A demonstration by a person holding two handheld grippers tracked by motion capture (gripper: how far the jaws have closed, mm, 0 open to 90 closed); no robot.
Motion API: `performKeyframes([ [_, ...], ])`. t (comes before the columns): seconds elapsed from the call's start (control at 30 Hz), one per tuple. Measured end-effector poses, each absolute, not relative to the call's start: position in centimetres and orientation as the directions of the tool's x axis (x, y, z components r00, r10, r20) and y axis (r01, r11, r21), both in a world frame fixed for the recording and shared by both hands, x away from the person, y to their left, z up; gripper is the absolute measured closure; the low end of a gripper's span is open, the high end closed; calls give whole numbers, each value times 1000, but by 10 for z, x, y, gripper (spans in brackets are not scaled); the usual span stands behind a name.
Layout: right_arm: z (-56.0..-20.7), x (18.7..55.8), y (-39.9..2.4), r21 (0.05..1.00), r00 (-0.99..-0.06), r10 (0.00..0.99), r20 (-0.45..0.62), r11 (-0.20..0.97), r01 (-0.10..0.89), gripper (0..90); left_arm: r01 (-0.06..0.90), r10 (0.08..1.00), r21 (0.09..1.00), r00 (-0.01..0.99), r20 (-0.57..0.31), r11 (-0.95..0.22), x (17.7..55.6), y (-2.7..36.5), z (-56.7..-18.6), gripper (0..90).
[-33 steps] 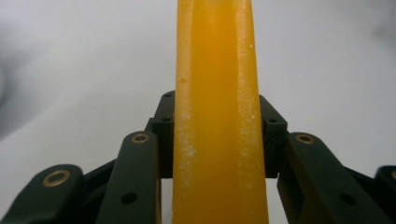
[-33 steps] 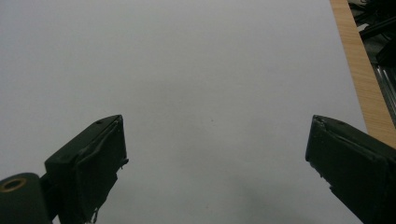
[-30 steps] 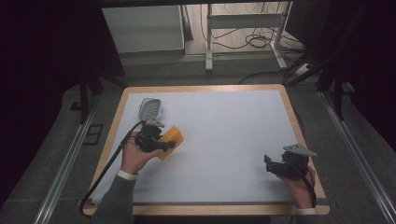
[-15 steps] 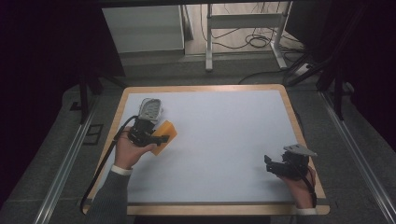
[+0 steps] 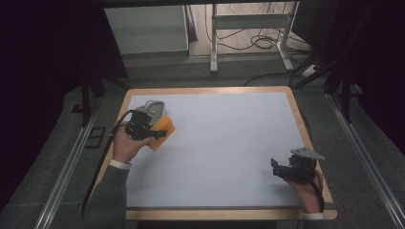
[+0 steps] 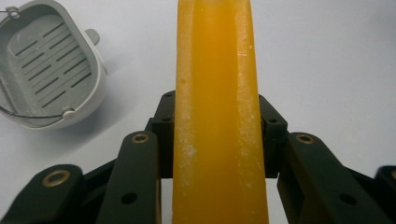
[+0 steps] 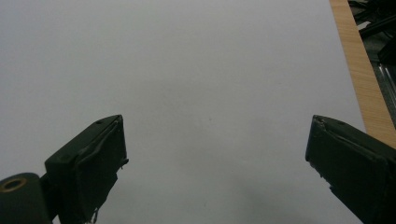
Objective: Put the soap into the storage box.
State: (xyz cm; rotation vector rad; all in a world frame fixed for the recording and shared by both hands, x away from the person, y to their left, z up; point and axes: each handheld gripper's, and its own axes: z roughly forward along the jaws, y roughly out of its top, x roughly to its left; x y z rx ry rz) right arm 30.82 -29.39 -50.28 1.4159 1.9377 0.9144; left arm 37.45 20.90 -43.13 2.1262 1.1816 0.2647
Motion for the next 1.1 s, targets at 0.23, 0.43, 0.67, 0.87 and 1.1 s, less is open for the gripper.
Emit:
performKeyframes([
  [0.23,-503,308,-294,792,-280,959,-49,208,573,51,680,814,646,560,-152,-347,382,215,-428,611],
  [0.43,-503,308,-294,796,-278,959,-52,208,569,52,684,826,656,540,-161,-319,388,218,-421,611],
  [0.67,-502,307,-294,798,-275,960,-53,206,566,53,685,833,655,532,-153,-318,394,220,-415,611],
  [0.87,-502,308,-295,800,-268,962,-53,202,565,57,691,838,654,522,-159,-307,401,224,-413,612],
  [1.1,-502,307,-294,802,-272,961,-56,205,561,57,699,848,658,500,-173,-278,409,230,-409,612],
])
